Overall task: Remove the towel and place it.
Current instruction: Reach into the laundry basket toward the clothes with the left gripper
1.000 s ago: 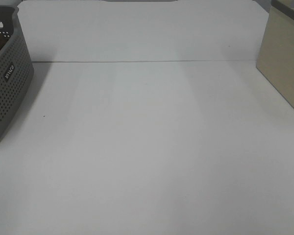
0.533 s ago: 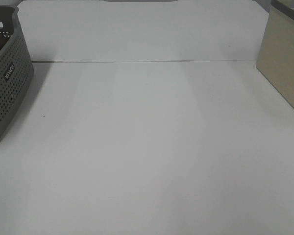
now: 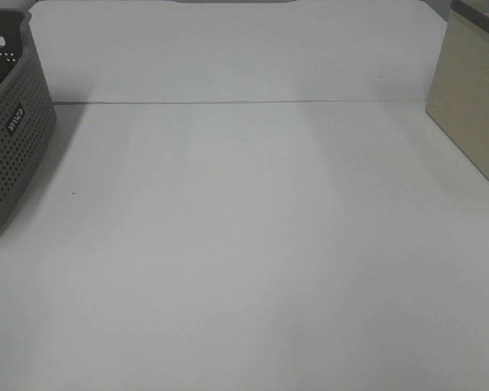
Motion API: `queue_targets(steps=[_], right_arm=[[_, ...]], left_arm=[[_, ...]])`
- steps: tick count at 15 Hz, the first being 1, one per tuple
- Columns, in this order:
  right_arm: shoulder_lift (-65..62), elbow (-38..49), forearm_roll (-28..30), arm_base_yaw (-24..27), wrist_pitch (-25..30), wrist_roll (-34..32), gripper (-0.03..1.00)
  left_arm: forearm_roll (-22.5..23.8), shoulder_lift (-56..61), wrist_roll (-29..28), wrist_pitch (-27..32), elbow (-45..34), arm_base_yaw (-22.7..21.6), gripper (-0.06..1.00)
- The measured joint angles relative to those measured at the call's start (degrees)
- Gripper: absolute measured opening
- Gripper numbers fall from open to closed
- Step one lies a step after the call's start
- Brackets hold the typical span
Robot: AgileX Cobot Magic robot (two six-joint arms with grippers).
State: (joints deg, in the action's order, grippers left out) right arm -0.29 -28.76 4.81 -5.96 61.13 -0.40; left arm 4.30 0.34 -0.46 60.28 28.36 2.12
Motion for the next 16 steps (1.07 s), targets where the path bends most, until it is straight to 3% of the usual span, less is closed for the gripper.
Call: queue_targets(steps=[16], right_arm=[[0.0,0.0,0.0,0.0,0.0,0.0,0.62]], left_arm=[[0.0,0.0,-0.23,0.0,0.0,0.0,0.99]])
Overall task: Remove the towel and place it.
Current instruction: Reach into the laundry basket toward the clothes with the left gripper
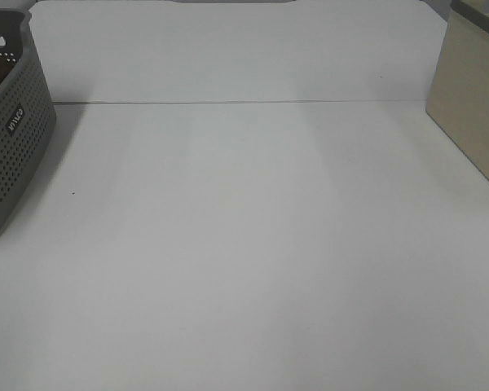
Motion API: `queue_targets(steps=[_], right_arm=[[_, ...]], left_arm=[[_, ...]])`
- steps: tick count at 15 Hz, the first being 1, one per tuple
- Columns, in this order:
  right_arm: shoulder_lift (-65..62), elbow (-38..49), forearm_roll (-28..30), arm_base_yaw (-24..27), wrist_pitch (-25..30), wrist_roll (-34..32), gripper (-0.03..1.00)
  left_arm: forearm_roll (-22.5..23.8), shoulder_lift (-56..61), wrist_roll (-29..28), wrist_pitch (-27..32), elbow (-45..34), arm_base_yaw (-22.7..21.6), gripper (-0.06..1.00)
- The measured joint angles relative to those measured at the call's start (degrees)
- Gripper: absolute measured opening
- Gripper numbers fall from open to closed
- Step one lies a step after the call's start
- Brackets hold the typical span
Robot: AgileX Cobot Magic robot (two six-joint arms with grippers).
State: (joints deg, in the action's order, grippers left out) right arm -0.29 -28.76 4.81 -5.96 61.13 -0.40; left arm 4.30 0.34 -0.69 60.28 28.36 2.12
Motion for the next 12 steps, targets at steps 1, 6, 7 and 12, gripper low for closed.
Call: queue_targets(steps=[1,6,7,12], right_arm=[[0.0,0.0,0.0,0.0,0.0,0.0,0.62],[0.0,0.0,0.0,0.0,0.0,0.0,0.62],[0.0,0.0,0.0,0.0,0.0,0.0,0.62],[0.0,0.0,0.0,0.0,0.0,0.0,0.62]], left_arm=[[0.0,0.0,0.0,0.0,0.0,0.0,0.99],[1.03,0.0,0.0,0.0,0.0,0.0,0.99],[1.26,0.0,0.69,0.0,0.0,0.0,0.99],[0.74,-7.51,11.4,3.15,5.79,0.0,0.99]])
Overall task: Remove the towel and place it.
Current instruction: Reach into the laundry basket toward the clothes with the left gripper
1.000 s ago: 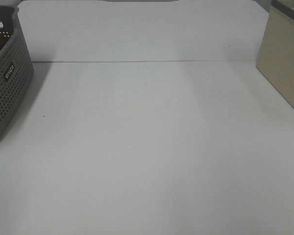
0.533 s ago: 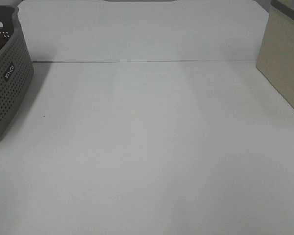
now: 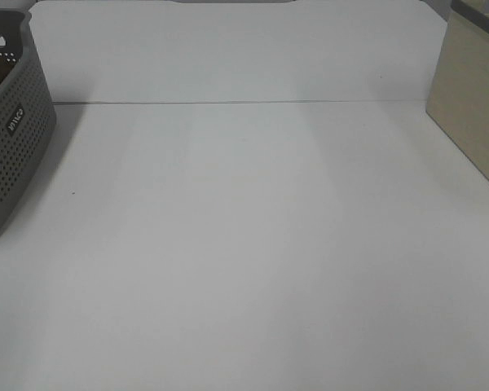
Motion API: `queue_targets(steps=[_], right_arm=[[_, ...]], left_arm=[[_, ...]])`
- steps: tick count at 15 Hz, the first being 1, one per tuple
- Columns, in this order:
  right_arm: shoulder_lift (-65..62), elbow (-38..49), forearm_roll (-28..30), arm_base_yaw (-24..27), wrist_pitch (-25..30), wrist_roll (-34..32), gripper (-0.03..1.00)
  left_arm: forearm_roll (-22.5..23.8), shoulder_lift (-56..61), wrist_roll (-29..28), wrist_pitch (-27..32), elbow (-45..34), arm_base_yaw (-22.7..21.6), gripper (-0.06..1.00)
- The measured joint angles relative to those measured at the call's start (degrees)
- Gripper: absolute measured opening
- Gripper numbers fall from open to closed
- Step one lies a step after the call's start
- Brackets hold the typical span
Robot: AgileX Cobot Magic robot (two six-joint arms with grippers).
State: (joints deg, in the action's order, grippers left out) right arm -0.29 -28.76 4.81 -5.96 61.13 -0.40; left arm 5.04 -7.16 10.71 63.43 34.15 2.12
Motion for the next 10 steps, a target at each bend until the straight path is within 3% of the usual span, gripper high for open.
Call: queue_targets(steps=[1,3,6,10], right_arm=[[0.0,0.0,0.0,0.0,0.0,0.0,0.62],[0.0,0.0,0.0,0.0,0.0,0.0,0.62],[0.0,0.0,0.0,0.0,0.0,0.0,0.62],[0.0,0.0,0.0,0.0,0.0,0.0,0.62]], left_arm=[[-0.92,-10.2,8.71,4.87,6.13,0.0,0.98],[-0.29,-21.54,16.73,6.07,12.49,0.0,0.98],[4.18,-35.41,23.66,6.25,20.8,0.0,0.98],[11.57,-56.09,27.33,6.19,34.49,0.0,0.98]])
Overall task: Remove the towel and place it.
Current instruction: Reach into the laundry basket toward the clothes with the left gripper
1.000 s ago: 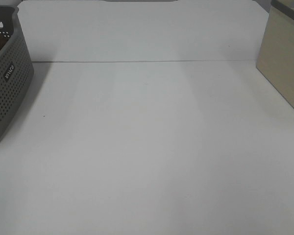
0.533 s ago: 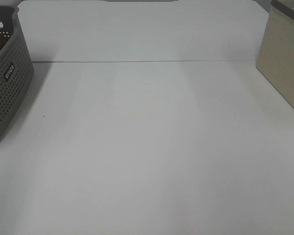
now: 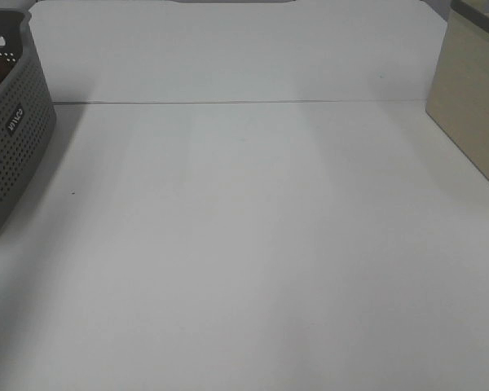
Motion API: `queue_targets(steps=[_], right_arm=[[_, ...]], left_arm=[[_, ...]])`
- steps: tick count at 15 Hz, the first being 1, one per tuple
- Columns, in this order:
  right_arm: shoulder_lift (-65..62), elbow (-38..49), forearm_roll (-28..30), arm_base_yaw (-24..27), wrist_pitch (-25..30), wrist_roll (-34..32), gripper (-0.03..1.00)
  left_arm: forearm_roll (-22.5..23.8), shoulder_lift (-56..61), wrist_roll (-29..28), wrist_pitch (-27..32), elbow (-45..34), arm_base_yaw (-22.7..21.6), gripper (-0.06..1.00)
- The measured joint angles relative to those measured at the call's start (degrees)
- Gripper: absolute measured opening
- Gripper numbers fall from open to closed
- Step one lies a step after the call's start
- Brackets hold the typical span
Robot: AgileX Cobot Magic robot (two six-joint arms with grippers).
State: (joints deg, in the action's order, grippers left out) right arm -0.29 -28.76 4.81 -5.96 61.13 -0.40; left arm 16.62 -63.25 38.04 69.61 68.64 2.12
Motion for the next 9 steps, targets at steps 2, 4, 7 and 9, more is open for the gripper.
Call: queue_targets(steps=[2,4,7,9], right_arm=[[0.0,0.0,0.0,0.0,0.0,0.0,0.62],[0.0,0.0,0.0,0.0,0.0,0.0,0.62],[0.0,0.0,0.0,0.0,0.0,0.0,0.62],[0.0,0.0,0.0,0.0,0.0,0.0,0.62]], left_arm=[[0.97,-11.69,3.5,0.0,7.96,-0.34,0.98],[0.92,-20.23,4.58,-0.06,14.32,-2.86,0.98],[1.03,-30.83,10.26,-0.11,22.0,-8.37,0.98],[1.03,-36.73,13.06,-0.97,24.69,-11.57,0.98]])
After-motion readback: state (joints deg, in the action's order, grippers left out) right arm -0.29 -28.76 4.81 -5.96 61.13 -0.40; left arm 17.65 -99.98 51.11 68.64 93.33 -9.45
